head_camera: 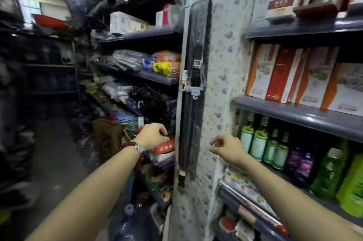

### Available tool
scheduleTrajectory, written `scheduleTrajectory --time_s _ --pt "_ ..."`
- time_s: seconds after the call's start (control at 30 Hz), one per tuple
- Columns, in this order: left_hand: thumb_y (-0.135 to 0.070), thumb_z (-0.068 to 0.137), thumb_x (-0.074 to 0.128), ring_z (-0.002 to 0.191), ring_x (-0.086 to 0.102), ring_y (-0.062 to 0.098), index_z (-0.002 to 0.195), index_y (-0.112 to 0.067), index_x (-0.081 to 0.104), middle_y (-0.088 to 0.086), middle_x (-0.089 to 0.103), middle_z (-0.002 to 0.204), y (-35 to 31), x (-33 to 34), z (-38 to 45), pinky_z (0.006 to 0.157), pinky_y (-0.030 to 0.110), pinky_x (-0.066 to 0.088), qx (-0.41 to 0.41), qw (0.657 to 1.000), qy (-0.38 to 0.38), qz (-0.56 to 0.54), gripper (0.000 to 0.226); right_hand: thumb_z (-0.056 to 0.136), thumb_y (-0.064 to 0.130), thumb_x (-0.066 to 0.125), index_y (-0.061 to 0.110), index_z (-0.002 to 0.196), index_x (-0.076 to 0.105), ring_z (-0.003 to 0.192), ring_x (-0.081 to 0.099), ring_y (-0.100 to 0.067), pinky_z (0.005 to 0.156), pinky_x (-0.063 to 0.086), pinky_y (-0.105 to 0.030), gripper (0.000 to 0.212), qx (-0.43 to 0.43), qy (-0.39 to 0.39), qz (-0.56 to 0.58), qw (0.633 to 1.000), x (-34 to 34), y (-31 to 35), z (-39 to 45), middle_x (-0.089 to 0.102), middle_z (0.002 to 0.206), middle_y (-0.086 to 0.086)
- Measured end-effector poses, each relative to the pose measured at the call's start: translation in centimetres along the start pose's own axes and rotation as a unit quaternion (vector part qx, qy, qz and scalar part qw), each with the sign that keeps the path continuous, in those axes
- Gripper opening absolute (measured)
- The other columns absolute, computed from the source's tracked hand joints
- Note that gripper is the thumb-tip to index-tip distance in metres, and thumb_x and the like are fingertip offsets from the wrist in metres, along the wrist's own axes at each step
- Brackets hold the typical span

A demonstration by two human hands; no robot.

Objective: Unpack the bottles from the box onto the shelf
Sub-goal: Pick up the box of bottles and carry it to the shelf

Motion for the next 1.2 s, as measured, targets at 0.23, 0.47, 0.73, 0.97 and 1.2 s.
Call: scheduleTrajectory --time_s 0.23,0.47,0.73,0.97,1.2 --pt "-0.026 0.084 0.066 0.093 0.060 0.018 0.101 -0.010 0.068 0.003 0.064 0.092 11.8 -5.5 -2.1 0.077 0.022 0.042 -0.112 0.992 -0.041 0.030 0.023 0.082 0.027 0.070 0.009 0.100 0.071 0.096 0.064 -0.020 0.075 0.042 -0.025 0.026 -0.073 0.067 0.022 0.995 10.5 8.9 5.4 0.071 0.099 -0.006" --pt "-0.028 0.084 0.065 0.105 0.061 0.022 0.102 -0.013 0.069 0.007 0.068 0.108 23.6 -8.0 -4.5 0.083 0.025 0.044 -0.188 0.979 -0.049 0.055 0.023 0.079 0.019 0.073 0.007 0.096 0.072 0.089 0.067 -0.021 0.075 0.044 -0.027 0.021 -0.128 0.110 0.046 0.985 21.0 16.7 9.4 0.074 0.096 -0.011" --pt "-0.025 0.086 0.064 0.085 0.059 0.020 0.097 -0.011 0.069 0.002 0.062 0.088 35.1 -7.4 -5.1 0.073 0.025 0.046 -0.272 0.961 -0.037 0.030 0.018 0.083 0.026 0.071 0.010 0.100 0.071 0.082 0.058 -0.012 0.072 0.038 -0.019 0.024 -0.145 0.213 0.053 0.965 33.1 22.8 12.9 0.068 0.089 -0.005" --pt "-0.022 0.085 0.065 0.094 0.063 0.020 0.100 -0.010 0.070 0.009 0.069 0.101 46.2 -6.1 -2.7 0.077 0.025 0.047 -0.351 0.936 -0.038 -0.004 0.020 0.084 0.025 0.069 0.012 0.098 0.071 0.086 0.061 -0.014 0.073 0.042 -0.023 0.020 -0.147 0.276 0.044 0.949 43.5 25.4 19.6 0.067 0.085 -0.001" --pt "-0.023 0.083 0.067 0.103 0.063 0.023 0.095 -0.012 0.071 0.009 0.070 0.108 57.9 -6.5 2.5 0.090 0.030 0.049 -0.422 0.905 -0.057 -0.011 0.017 0.084 0.023 0.070 0.009 0.103 0.070 0.088 0.063 -0.017 0.074 0.041 -0.022 0.024 -0.162 0.328 0.048 0.929 54.6 29.4 29.8 0.066 0.088 -0.002"
Point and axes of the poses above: each hand's wrist, its own z-axis towards the middle knuckle, its own x-axis out of the palm, y = z × x, the point moved 1 cm from there along z, towards the middle knuckle
